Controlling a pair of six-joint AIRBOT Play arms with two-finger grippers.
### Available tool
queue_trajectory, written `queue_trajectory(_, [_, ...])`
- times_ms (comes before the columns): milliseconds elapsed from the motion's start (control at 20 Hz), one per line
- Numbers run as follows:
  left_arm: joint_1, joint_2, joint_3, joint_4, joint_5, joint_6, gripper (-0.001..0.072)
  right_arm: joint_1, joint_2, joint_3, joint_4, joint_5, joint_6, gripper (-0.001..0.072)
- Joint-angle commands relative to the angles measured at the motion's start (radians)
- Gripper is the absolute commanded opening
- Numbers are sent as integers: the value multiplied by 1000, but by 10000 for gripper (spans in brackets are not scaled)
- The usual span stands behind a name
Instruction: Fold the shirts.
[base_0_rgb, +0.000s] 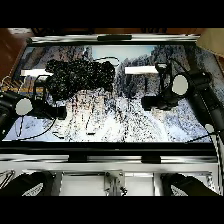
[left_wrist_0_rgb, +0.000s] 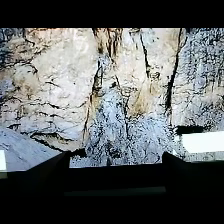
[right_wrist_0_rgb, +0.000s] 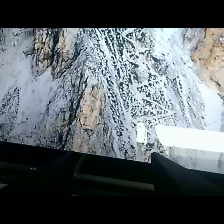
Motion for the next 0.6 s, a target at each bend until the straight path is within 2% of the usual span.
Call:
queue_trajectory(0, [0,1,0,0,0,0,676,1,-1,0,2,13,-1,582])
queue_trajectory(300, [0,1,0,0,0,0,676,1,-1,0,1,24,3,582])
queue_trajectory(550, [0,1,0,0,0,0,677,1,-1,0,-2,-22,2,582])
